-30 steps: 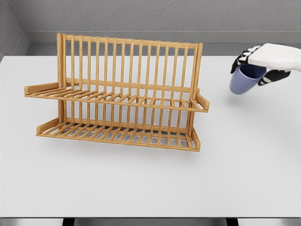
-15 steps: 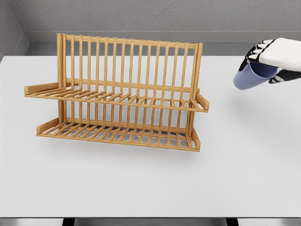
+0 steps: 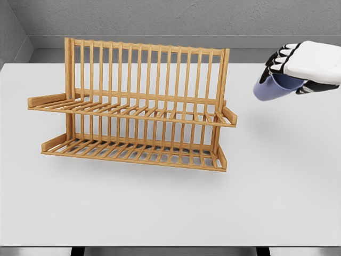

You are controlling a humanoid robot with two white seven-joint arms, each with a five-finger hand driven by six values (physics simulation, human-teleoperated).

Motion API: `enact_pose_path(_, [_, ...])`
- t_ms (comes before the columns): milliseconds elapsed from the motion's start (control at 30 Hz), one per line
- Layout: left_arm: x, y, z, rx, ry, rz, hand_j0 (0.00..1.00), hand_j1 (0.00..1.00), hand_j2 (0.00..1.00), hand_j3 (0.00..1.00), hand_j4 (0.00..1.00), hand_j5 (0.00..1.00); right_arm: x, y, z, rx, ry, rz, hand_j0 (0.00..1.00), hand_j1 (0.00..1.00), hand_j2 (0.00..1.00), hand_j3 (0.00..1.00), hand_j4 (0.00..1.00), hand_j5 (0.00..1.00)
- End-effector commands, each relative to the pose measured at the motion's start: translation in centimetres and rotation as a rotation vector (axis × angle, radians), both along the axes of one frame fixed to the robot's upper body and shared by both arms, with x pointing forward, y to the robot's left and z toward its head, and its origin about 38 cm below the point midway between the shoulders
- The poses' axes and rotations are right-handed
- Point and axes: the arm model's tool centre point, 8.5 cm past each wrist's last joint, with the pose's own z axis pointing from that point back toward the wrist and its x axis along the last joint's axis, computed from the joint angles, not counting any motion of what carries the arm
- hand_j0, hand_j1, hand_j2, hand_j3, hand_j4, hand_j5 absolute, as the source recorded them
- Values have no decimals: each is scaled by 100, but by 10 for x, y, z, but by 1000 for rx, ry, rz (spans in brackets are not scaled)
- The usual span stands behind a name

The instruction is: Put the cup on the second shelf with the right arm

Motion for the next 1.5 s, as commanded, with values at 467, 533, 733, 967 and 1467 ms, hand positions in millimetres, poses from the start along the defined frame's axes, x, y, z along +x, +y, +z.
enact_pose_path(467, [0, 0, 0, 0, 0, 1, 100, 100, 100, 100, 100, 100, -11, -2, 15, -7, -60, 87, 67, 67, 67, 67, 67, 67])
enact_pose_path(533, [0, 0, 0, 1, 0, -1, 100, 100, 100, 100, 100, 100, -11, -4, 16, -7, -61, 83, 67, 67, 67, 67, 67, 67])
enact_pose_path(733, [0, 0, 0, 0, -1, -1, 100, 100, 100, 100, 100, 100, -11, -3, 12, -1, -53, 86, 67, 67, 67, 67, 67, 67])
enact_pose_path(967, [0, 0, 0, 0, 0, 1, 100, 100, 100, 100, 100, 100, -6, 18, 4, 64, -48, 136, 67, 67, 67, 67, 67, 67])
enact_pose_path(1467, [0, 0, 0, 0, 0, -1, 100, 100, 100, 100, 100, 100, -8, 28, 7, 149, -22, 181, 67, 67, 67, 67, 67, 67])
